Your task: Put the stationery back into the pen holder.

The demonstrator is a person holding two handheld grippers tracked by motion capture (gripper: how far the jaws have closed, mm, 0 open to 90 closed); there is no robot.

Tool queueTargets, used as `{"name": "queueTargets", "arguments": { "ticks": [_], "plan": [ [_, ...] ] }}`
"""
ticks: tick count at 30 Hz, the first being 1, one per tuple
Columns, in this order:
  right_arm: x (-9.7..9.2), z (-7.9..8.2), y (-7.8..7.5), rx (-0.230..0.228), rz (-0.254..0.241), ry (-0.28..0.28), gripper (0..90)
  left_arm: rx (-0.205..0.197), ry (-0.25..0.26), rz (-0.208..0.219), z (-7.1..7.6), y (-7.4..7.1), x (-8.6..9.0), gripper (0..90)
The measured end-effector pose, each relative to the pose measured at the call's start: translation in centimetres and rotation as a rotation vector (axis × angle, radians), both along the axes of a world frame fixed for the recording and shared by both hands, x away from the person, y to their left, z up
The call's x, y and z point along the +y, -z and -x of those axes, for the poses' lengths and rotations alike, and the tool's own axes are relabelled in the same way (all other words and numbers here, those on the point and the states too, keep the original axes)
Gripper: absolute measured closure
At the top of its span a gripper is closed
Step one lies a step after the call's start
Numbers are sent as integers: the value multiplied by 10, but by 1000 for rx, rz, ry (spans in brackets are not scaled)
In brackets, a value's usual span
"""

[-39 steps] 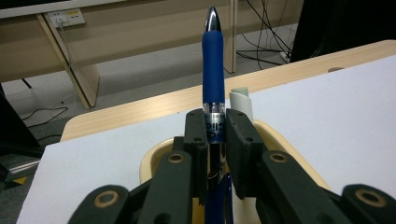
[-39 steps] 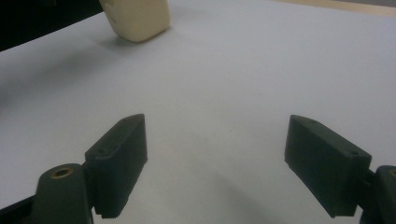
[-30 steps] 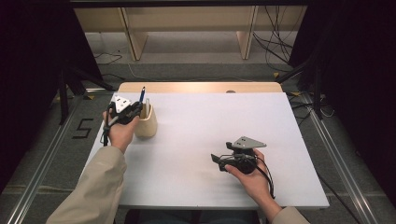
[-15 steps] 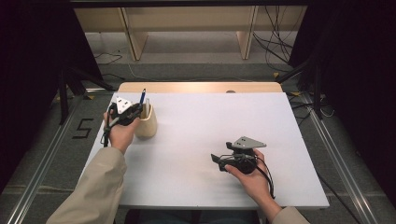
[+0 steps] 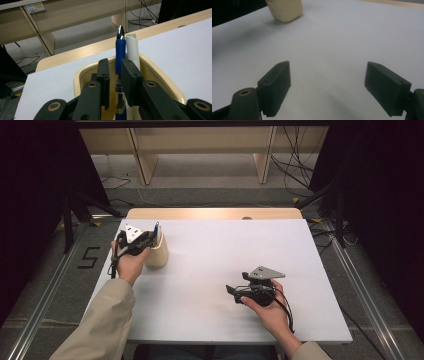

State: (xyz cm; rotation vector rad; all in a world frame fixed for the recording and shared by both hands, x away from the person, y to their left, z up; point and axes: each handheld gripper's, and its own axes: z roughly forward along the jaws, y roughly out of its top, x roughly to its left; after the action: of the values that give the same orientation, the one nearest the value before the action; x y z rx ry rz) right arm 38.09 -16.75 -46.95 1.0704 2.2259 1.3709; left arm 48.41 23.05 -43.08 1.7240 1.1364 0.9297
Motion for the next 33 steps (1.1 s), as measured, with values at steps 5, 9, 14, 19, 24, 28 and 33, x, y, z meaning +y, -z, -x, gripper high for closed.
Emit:
{"name": "queueTargets", "arguments": {
  "ticks": [5, 9, 14, 19, 24, 28, 33],
  "plan": [
    [0, 0, 0, 0, -1, 0, 218, -12, 2, 10, 3, -3, 1, 750],
    [0, 0, 0, -1, -1, 1, 218, -15, 0, 17, 6, -5, 3, 725],
    [0, 0, 0, 1, -2, 1, 218, -26, 3, 34, 11, -10, 5, 681],
    [0, 0, 0, -1, -1, 1, 218, -23, 7, 65, 17, -17, 7, 614],
    [0, 0, 0, -1, -2, 1, 218, 9, 32, 96, 22, -22, 8, 534],
    [0, 0, 0, -1, -2, 2, 218, 34, 67, 119, 27, -26, 8, 485],
    [-1, 0, 0, 0, -2, 4, 218, 58, 106, 142, 35, -31, 9, 426]
  ]
}}
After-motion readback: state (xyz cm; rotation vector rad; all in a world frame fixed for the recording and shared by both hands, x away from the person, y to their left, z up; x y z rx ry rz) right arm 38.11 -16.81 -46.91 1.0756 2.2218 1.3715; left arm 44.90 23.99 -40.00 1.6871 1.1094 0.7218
